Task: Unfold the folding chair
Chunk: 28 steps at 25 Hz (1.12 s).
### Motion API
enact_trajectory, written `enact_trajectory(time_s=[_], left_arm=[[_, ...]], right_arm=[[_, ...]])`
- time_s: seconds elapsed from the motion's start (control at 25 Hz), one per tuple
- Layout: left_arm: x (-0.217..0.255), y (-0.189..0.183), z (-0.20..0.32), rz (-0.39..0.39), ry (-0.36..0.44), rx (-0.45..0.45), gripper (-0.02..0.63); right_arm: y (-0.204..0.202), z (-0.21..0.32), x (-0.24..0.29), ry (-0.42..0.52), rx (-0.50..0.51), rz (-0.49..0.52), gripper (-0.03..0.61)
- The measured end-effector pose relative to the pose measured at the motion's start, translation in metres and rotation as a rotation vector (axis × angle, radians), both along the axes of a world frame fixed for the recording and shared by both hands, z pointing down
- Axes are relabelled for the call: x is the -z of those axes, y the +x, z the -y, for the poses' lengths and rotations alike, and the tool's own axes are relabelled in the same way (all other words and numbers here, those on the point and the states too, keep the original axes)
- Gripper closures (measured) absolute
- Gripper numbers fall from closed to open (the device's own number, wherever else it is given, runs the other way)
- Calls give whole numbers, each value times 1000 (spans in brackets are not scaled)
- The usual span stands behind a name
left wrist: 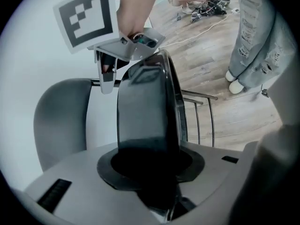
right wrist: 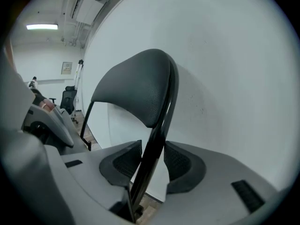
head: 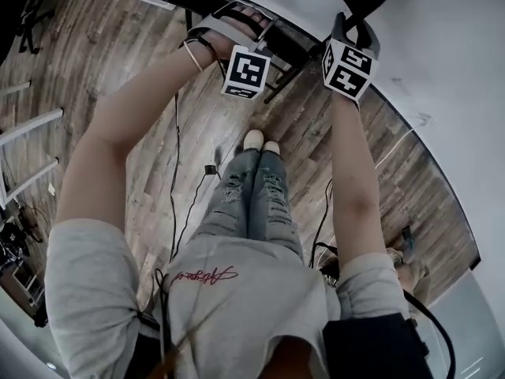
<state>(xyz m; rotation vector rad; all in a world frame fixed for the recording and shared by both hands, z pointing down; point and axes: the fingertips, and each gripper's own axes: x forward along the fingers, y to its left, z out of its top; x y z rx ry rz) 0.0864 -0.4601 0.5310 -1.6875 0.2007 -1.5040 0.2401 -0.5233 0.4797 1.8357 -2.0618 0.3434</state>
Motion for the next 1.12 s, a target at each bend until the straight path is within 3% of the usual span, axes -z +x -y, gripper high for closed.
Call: enact_trajectory(time_s=[0.12,0.32,0.4,0.44,0.48,0.56,0.88,1.12], left_arm=[[1,-8,-17,-24,60,-6,445],[0,-17,-49,-141,91,23,448],[9,-27,-54,-121,212,2,451],[13,-34,-56,-100,268,-7,451],[13,-40,-60,-87,296,-11,453],[8,-47,-72,-87,308,-16,456],[-13,-72,-124,-193,396,-5,466],[-58,-102,-187,-237,417,1,458]], right_arm=[[1,-4,-2,17,-7,28,437],[1,-30,12,151,-42,-70,434],[4,-58,26,217,-95,-42,438],[1,-74,36,250,-109,-10,473],[-6,-91,45,280,-112,21,525],[-27,-124,57,322,-96,58,541],[-128,-228,49,410,-14,61,553],[-172,-301,16,384,-26,50,554]])
